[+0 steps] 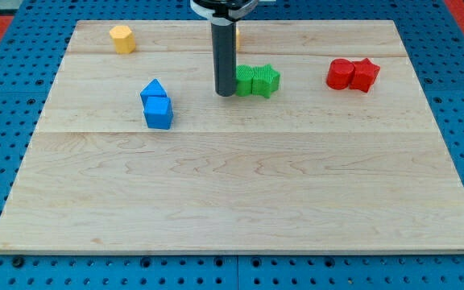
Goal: Move the green circle above the red circle
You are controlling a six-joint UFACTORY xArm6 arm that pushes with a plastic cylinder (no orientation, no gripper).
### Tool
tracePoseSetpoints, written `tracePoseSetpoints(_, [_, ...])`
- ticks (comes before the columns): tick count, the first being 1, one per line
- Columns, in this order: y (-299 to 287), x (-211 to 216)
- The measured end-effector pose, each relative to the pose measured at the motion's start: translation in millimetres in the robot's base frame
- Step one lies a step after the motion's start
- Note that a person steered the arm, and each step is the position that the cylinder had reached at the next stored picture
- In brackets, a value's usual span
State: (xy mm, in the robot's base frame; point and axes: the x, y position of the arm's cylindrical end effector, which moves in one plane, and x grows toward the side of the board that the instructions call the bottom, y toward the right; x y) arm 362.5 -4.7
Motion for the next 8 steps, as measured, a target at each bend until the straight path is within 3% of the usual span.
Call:
tracePoseSetpoints(2, [51.5,-37.9])
tracePoseSetpoints(6, [90.9,-58.6])
tracePoseSetpoints(8, [34.8,-74.6])
